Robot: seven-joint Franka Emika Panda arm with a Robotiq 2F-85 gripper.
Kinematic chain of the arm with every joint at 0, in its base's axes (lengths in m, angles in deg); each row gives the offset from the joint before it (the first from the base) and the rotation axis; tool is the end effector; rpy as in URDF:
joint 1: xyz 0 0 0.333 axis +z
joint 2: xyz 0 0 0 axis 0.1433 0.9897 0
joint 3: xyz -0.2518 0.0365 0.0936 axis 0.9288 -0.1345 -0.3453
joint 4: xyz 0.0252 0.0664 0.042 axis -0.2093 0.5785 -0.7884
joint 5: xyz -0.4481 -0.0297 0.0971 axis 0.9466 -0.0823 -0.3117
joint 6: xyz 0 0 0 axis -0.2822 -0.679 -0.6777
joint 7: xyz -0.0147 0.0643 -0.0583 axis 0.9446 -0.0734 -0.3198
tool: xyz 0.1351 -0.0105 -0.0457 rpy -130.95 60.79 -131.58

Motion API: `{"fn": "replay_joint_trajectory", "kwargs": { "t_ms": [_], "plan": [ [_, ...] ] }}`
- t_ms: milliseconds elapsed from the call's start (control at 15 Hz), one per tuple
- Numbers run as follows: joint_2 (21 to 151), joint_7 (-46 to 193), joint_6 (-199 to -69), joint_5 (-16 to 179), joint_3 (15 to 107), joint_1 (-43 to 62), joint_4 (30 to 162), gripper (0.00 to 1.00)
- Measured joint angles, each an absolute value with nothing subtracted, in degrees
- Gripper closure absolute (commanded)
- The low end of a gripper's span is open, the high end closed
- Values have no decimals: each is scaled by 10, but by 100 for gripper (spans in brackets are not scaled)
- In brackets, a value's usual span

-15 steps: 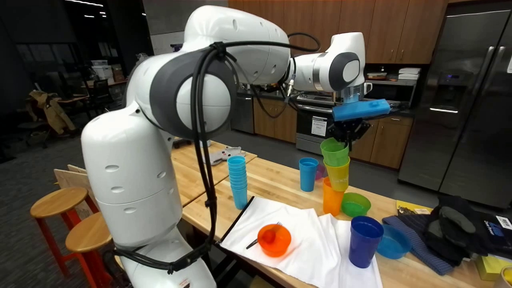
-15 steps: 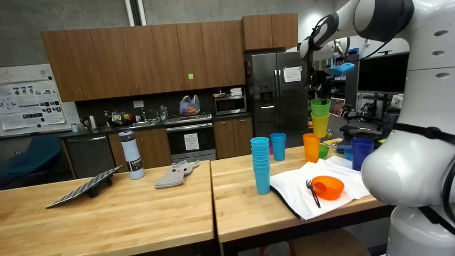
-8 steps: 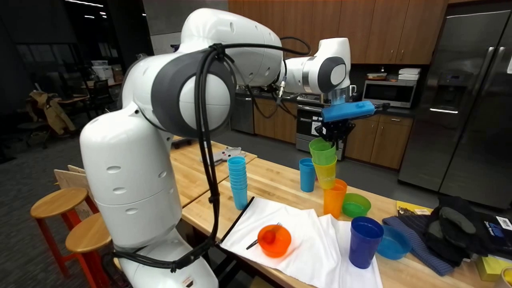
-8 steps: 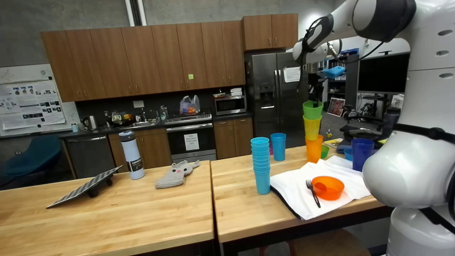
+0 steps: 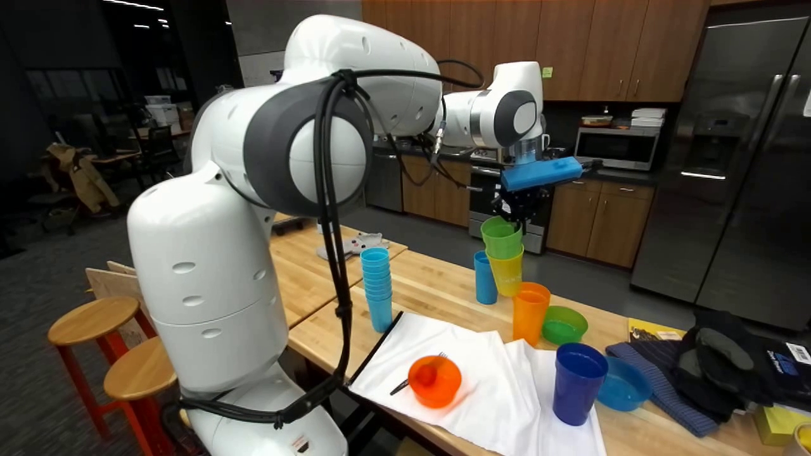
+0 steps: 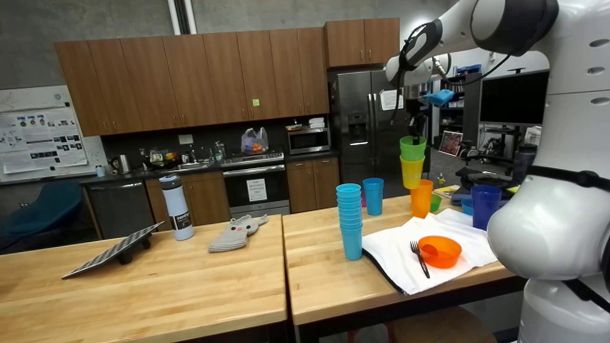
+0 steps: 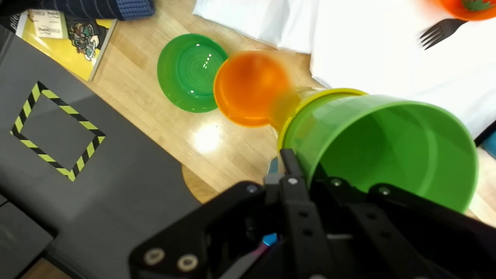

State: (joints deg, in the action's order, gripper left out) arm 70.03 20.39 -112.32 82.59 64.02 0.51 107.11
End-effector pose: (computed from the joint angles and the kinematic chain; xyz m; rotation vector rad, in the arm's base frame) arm 0.6296 -0.1712 0.4508 2.8554 0.8970 0.1553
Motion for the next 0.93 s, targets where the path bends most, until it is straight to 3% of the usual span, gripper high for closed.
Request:
{"fn": "replay_joint_trajectory", "kwargs": {
  "t_ms": [933],
  "plan": [
    [724, 103, -1120, 764, 591, 50, 1063, 98]
  ]
}}
